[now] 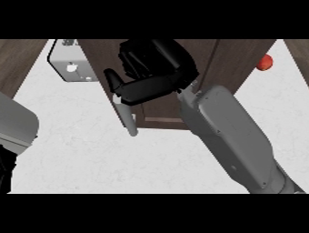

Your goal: Pick up the wine, place it into the cabinet and close the cabinet

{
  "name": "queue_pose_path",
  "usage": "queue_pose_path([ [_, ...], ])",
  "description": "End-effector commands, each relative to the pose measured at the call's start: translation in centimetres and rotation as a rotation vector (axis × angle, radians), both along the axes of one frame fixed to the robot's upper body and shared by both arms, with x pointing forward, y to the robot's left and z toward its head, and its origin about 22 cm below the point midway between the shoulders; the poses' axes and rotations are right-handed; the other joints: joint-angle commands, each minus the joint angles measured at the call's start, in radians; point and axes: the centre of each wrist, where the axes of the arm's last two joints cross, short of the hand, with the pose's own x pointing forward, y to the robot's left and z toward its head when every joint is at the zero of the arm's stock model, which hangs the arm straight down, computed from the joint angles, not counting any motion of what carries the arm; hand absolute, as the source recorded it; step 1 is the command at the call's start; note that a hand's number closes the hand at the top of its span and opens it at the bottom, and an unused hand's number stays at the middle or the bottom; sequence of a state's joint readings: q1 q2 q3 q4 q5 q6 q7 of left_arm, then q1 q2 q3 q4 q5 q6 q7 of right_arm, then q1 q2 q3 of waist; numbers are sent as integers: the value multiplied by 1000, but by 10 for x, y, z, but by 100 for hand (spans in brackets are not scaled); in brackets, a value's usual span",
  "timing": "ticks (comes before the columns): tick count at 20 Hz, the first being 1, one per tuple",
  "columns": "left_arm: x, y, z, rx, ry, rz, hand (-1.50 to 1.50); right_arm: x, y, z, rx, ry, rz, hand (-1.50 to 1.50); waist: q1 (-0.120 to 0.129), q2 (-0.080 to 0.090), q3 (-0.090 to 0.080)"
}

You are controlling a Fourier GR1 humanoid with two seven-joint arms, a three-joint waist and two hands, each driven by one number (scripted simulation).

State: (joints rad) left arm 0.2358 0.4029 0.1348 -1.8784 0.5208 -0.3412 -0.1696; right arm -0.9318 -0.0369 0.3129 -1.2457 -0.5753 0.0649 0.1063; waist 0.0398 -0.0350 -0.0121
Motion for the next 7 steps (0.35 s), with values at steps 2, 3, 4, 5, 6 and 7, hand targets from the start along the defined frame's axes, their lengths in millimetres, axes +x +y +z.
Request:
queue_pose_path([
  [2, 4, 3, 7, 1, -10, 0, 150, 37, -55, -27, -73, 96, -202, 150, -18, 46, 12],
  [3, 8, 0, -1, -1, -12, -3, 150, 42, -49, -29, -66, 104, -195, 150, -11, 55, 11],
  [4, 2, 2, -1, 3, 2, -6, 150, 44, -51, -23, -79, 96, -191, 150, -5, 50, 11],
  [5, 9, -3, 9, 12, -17, -16, 150, 44, -52, -23, -70, 97, -179, 150, -14, 49, 12],
  [6, 9, -5, -5, -11, 4, 1, 150, 43, -52, -31, -72, 78, -179, 150, -19, 52, 11],
  [7, 8, 1, 2, -2, -2, -2, 150, 44, -58, -34, -67, 105, -188, 150, -18, 49, 12],
])
